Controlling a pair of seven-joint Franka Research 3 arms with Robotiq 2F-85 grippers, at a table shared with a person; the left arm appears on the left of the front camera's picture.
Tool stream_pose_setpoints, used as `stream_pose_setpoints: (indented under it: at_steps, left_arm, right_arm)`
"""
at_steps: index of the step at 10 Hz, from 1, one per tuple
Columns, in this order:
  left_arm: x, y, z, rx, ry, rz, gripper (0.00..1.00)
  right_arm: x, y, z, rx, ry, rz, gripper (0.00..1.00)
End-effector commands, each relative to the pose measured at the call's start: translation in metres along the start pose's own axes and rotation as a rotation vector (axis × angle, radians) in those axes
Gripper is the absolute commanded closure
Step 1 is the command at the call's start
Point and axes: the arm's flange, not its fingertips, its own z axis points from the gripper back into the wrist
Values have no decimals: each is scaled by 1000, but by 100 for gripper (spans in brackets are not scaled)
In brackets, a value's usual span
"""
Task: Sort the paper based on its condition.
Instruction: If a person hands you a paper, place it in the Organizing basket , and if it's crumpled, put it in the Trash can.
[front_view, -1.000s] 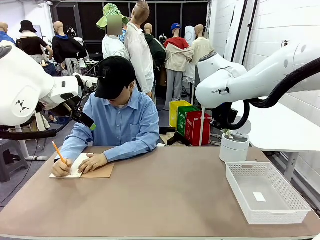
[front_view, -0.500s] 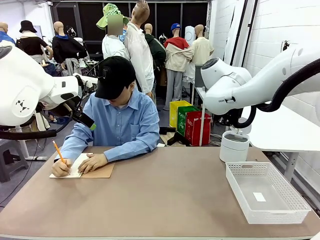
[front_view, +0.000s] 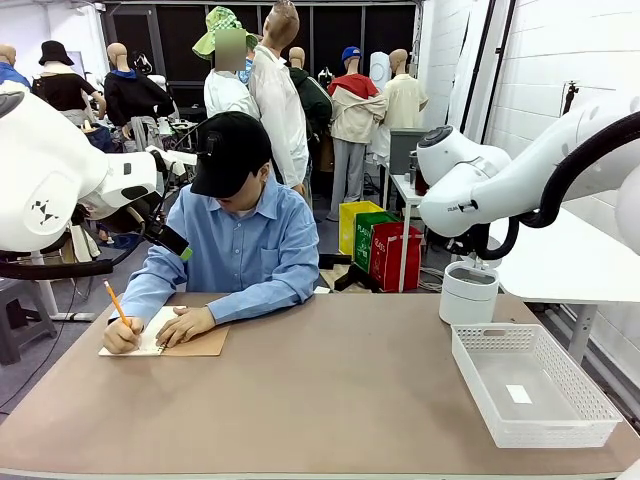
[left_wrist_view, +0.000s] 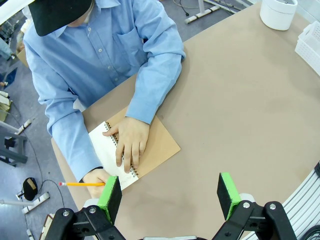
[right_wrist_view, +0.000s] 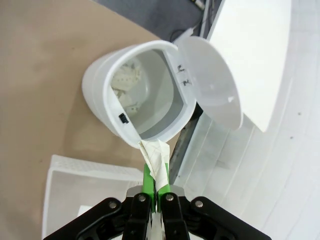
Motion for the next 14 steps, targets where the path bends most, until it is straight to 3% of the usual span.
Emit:
stream_pose_setpoints:
  at_steps: [1, 6, 14]
  left_arm:
    - [0, 1, 1, 0, -2, 1, 0]
    - [0, 1, 1, 0, -2, 1, 0]
    - [0, 1, 1, 0, -2, 1, 0]
  right_arm:
    - [7, -13, -13, 21, -18, 37, 100]
    - [20, -24, -44, 132, -21, 79, 100]
    - [37, -29, -60, 159, 33, 104, 100]
